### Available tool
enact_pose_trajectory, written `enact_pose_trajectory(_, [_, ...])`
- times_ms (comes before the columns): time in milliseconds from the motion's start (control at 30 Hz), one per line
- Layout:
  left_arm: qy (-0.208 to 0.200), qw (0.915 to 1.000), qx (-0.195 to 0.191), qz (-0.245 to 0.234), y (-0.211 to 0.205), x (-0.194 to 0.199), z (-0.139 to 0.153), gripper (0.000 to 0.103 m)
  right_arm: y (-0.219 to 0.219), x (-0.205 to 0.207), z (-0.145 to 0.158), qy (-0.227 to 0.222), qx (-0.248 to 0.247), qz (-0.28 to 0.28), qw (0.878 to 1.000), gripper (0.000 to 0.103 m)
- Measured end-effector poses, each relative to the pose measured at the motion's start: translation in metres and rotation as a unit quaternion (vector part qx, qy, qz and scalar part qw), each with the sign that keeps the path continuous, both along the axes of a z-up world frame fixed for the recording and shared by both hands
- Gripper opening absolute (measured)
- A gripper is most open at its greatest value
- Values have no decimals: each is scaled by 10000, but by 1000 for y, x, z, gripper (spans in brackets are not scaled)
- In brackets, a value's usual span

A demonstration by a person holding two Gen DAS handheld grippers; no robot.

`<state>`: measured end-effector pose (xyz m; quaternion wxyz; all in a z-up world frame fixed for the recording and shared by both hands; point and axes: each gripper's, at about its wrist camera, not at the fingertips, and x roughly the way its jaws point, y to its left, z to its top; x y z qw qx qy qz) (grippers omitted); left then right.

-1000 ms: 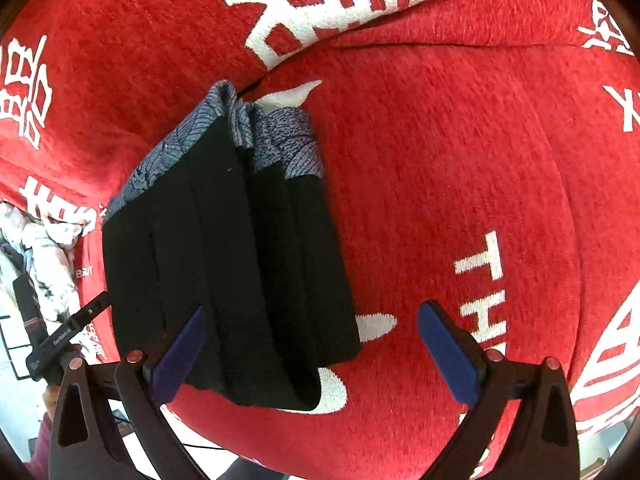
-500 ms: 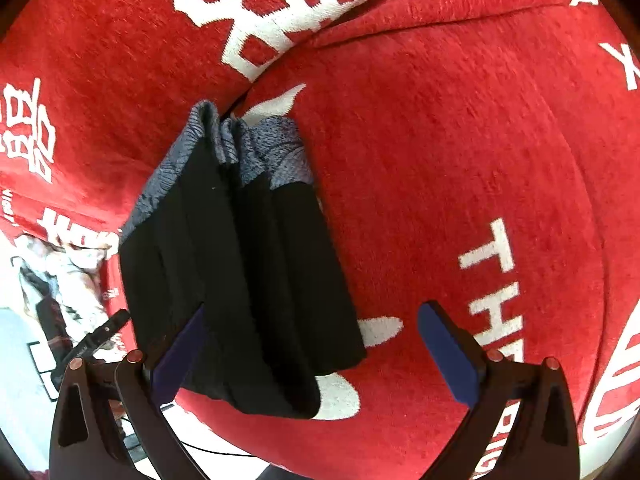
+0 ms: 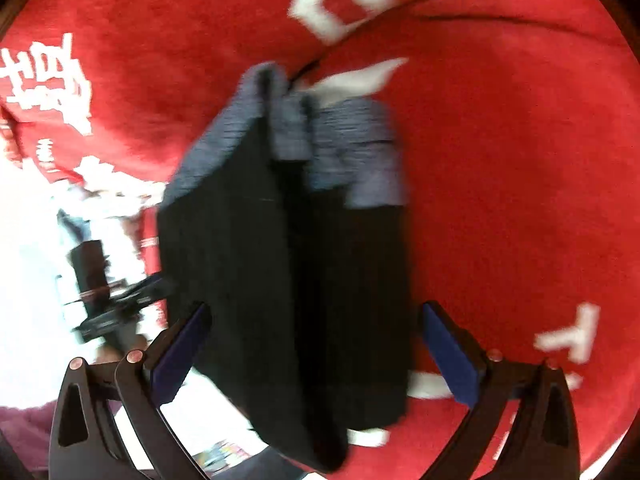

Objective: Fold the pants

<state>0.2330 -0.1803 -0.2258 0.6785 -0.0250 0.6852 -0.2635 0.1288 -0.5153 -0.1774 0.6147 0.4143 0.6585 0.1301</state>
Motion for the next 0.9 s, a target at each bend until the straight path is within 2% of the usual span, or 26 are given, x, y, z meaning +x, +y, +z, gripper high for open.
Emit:
enact_pose_trajectory(100, [142, 9997, -137, 112, -4, 2, -10, 103, 1, 4, -12, 72, 111, 173, 9998, 103])
enact_pose_trajectory(167, [231, 9993, -185, 219, -4, 2, -15, 103, -5, 4, -13, 19, 196, 66, 9998, 103])
enact_pose_trajectory(333, [354, 9983, -282, 368, -1, 1, -17, 103, -25, 0, -19, 226, 494, -371, 9978, 103])
enact_pose_trajectory(433, [430, 9974, -325, 468, 4, 1, -16, 103, -26, 0, -22, 320, 535, -366, 9974, 103])
enact_pose_trajectory(467, [398, 9975, -346, 478, 5, 0, -14, 102, -25, 2, -20, 362, 469, -275, 9979, 103])
enact_pose_trajectory(500, [391, 9971, -428, 491, 6, -2, -12, 93, -21, 5, -20, 388, 350, -178, 9985, 102])
enact_pose_trajectory(533, [414, 9961, -593, 508, 8, -4, -8, 77, -15, 8, -17, 402, 138, -21, 9991, 95])
enact_pose_trajectory(567, [426, 9950, -735, 535, 10, -6, -3, 73, -8, 11, -14, 409, -44, 104, 9991, 87])
enact_pose_trajectory(600, [329, 9957, -712, 494, 13, -8, 2, 69, -6, 10, -11, 420, -218, 194, 9987, 79])
enact_pose_trajectory(633, [230, 9965, -679, 438, 11, -10, 7, 66, -8, 9, -9, 432, -164, 116, 9989, 71])
enact_pose_trajectory(700, [133, 9969, -662, 400, 9, -13, 16, 62, -15, 4, -7, 475, -49, -92, 9988, 60])
enact_pose_trajectory(900, [-55, 9967, -766, 261, 10, -24, 53, 60, -18, -12, 11, 428, 341, -408, 9977, 55])
